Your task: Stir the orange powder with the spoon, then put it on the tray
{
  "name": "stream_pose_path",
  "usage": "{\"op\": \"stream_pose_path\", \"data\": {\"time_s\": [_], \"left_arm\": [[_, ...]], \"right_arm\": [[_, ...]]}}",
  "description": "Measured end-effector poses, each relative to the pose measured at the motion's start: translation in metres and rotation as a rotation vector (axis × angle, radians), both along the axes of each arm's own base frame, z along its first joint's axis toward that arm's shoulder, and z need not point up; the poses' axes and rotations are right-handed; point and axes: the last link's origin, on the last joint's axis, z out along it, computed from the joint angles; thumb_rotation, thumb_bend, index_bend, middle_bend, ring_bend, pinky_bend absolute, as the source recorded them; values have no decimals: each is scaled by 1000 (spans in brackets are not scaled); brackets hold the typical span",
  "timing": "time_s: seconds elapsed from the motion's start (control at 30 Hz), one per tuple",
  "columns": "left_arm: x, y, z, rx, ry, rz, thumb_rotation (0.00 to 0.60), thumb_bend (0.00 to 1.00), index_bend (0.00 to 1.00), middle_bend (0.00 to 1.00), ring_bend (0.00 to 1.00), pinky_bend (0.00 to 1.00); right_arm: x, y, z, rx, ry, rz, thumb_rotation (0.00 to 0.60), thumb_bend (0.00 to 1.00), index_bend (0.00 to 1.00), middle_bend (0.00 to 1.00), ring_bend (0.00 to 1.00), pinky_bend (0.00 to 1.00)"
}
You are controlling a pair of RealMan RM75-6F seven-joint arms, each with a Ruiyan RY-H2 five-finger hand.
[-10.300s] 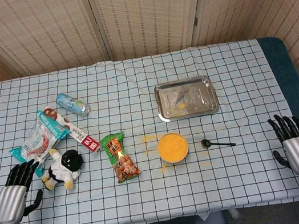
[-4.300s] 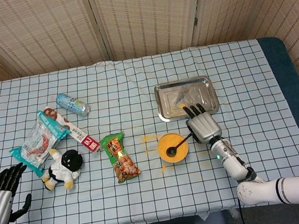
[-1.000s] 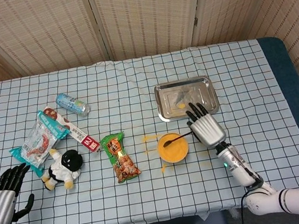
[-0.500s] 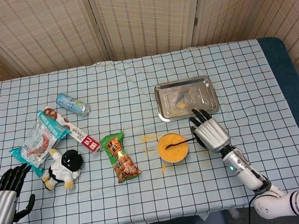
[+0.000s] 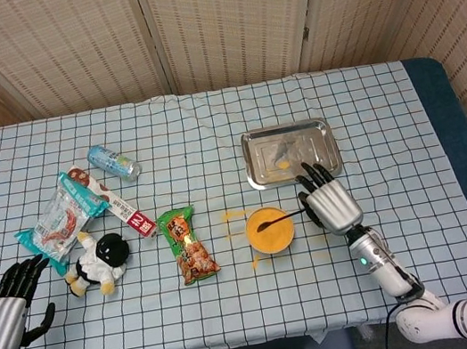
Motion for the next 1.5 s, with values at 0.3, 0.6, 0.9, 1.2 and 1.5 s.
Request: {"op": "stream_pose_path", "data": {"time_s": [0.3, 0.6, 0.9, 1.2, 1.5], "left_arm": [[0, 0, -1, -2, 3, 3, 600, 486, 0, 0, 0, 56], [0, 1, -1, -6, 4, 6, 600, 486, 0, 0, 0, 57], [-2, 3, -1, -8, -2, 15, 600, 486, 0, 0, 0, 56], [-4, 5, 1, -7, -3, 20, 600, 486, 0, 0, 0, 56], [-2, 2, 0, -3, 2, 10, 600, 487, 0, 0, 0, 56]], "right_arm": [[-12, 19, 3, 37, 30, -7, 600, 403, 968, 224, 5, 124], [-19, 14, -5, 38, 65, -33, 600, 403, 969, 224, 5, 124], [-8, 2, -15, 15, 79, -23, 600, 403, 969, 224, 5, 129], [-2, -9, -21, -43, 95, -24, 600, 403, 968, 224, 5, 129], [-4, -1, -11, -22, 19, -17, 600, 404, 958, 224, 5, 129]]}}
